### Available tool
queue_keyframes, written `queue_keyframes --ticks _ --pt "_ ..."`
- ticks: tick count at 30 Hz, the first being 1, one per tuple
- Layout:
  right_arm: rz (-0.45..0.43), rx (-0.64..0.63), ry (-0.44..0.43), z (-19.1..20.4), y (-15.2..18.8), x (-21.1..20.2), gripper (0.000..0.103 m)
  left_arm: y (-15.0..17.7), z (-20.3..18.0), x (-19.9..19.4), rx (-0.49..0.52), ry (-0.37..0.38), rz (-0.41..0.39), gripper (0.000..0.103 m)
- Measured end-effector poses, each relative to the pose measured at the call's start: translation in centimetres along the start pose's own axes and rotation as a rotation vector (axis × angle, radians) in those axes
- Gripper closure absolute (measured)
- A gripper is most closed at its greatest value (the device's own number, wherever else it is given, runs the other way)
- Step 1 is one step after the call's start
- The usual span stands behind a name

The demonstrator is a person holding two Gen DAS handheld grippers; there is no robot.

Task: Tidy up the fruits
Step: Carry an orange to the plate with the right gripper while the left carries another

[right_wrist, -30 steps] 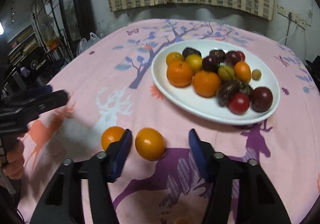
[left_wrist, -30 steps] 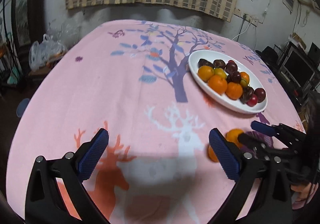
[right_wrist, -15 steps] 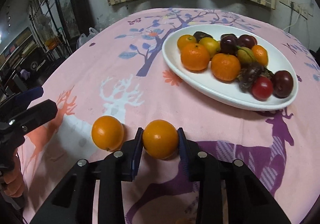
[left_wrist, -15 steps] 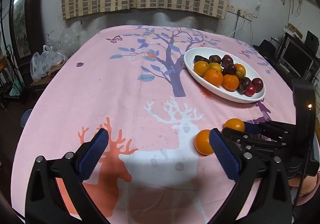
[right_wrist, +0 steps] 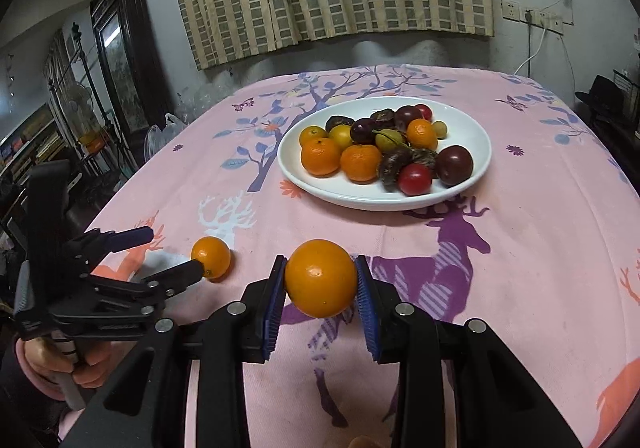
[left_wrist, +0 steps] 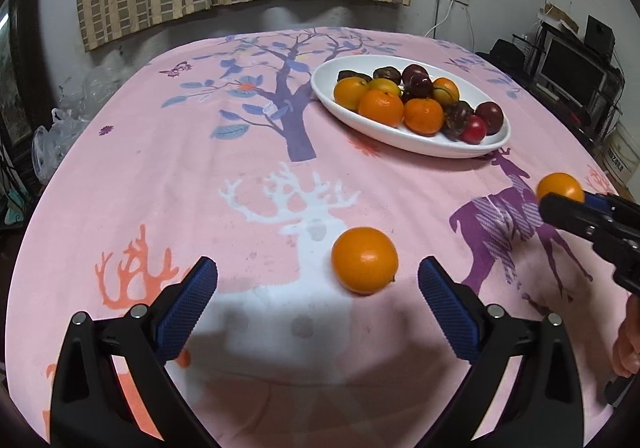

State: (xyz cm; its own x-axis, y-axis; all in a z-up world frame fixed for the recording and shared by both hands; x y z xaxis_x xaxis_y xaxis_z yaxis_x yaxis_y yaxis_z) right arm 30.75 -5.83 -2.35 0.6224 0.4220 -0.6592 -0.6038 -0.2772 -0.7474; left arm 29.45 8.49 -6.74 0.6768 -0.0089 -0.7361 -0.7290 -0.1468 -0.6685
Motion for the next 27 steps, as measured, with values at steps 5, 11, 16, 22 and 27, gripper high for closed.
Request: queue_keyframes --ticks 5,11,16,22,27 --pt "-0.021 -0.013 0.026 0.0 -0.3 -0.6 0.069 -0.2 -1.2 2.0 0.017 -0.012 0.051 0.032" --pt "-0.037 -0.017 0.038 -0.2 -0.4 -1.1 0.069 0.1 -1.7 3.2 0.012 -0.020 0.083 0.036" --pt "-0.039 -0.011 0.054 -0.3 -0.5 -1.1 0.069 0.3 -2.5 3.0 0.015 -0.022 0.079 0.048" --pt "-0.030 -0.009 0.068 -0.3 0.2 -1.0 0.069 1.3 -3.5 1.3 0.014 -0.010 0.078 0.065" --pt "-0.027 0.010 0.039 -0.3 0.9 -1.6 0.069 1.7 -4.2 -1.5 0.028 0.015 0.033 0.065"
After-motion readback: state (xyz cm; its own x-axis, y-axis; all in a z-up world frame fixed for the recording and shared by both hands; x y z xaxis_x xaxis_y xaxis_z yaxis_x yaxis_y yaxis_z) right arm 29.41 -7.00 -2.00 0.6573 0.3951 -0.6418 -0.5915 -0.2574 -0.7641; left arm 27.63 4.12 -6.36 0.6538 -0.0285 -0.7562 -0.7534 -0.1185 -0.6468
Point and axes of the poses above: each gripper's, at about its wrist camera, not at the fingertips, and x roughly the way its jaws point, z to its left, y to its underside, the point moved 1 cm from there along x, roughly the way its jaws point, and after that the axes turned 9 degrees about -x, right-handed, at the moved point
